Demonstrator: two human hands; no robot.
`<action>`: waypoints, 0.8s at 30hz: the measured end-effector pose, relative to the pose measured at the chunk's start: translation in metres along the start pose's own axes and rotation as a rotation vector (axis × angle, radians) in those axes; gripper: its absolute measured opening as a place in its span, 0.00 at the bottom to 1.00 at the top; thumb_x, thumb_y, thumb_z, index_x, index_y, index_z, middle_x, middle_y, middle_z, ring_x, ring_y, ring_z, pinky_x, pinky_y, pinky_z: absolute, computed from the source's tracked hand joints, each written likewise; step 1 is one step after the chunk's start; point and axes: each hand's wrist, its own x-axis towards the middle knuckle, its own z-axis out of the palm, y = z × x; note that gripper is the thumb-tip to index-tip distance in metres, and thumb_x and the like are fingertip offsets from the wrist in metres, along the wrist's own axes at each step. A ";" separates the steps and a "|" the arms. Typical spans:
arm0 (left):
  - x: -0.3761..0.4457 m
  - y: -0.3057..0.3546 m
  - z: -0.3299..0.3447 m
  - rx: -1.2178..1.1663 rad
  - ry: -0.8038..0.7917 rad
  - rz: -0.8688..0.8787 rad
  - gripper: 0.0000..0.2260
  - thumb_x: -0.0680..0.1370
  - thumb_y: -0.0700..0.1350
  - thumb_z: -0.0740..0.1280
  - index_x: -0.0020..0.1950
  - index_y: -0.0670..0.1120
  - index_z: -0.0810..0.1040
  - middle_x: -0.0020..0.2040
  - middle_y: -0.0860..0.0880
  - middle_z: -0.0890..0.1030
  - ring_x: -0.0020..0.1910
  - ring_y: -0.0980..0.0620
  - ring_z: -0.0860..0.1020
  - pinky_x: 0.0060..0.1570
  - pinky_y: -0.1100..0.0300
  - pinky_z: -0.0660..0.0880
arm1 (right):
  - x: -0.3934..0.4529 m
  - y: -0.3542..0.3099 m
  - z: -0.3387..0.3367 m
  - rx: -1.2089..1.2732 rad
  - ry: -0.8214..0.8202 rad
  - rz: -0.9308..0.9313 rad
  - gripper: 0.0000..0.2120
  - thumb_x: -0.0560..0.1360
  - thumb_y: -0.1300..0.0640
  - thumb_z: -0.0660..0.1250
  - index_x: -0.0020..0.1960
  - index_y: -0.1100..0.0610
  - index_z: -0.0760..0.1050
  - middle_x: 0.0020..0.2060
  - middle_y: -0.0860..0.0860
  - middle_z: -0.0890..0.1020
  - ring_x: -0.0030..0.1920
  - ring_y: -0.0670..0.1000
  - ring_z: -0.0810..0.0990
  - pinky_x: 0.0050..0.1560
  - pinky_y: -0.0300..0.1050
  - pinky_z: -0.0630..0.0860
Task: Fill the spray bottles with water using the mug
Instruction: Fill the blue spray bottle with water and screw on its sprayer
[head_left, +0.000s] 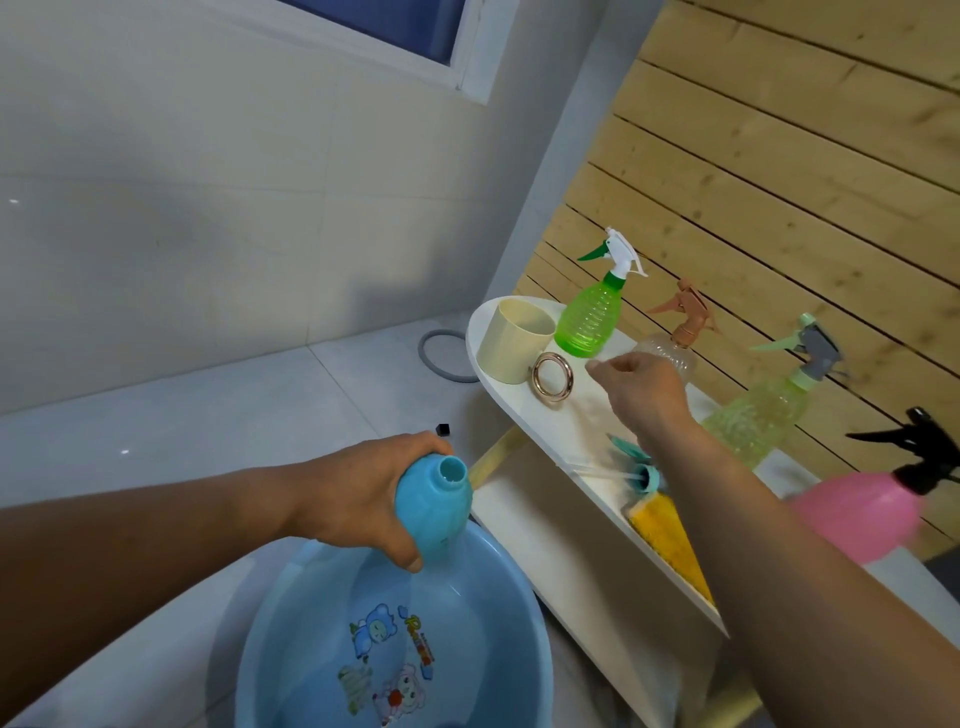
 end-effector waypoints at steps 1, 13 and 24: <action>0.001 0.002 0.001 -0.001 0.008 -0.002 0.36 0.64 0.52 0.85 0.65 0.64 0.69 0.59 0.62 0.76 0.59 0.61 0.78 0.53 0.61 0.82 | -0.001 0.008 -0.010 -0.102 0.000 -0.008 0.14 0.75 0.45 0.72 0.49 0.56 0.81 0.37 0.50 0.81 0.42 0.55 0.79 0.45 0.49 0.76; 0.016 0.024 0.016 -0.017 0.049 -0.030 0.37 0.62 0.52 0.86 0.63 0.64 0.69 0.59 0.61 0.76 0.56 0.61 0.78 0.52 0.61 0.81 | -0.036 0.069 -0.061 -0.514 -0.122 0.320 0.33 0.63 0.25 0.64 0.40 0.57 0.80 0.35 0.52 0.83 0.36 0.54 0.82 0.41 0.47 0.78; 0.020 0.025 0.017 0.008 0.079 -0.058 0.40 0.63 0.51 0.86 0.67 0.62 0.67 0.60 0.60 0.73 0.58 0.57 0.77 0.50 0.63 0.80 | -0.026 0.070 -0.037 -0.072 -0.064 0.509 0.20 0.63 0.47 0.79 0.45 0.60 0.80 0.36 0.54 0.83 0.32 0.53 0.80 0.39 0.48 0.81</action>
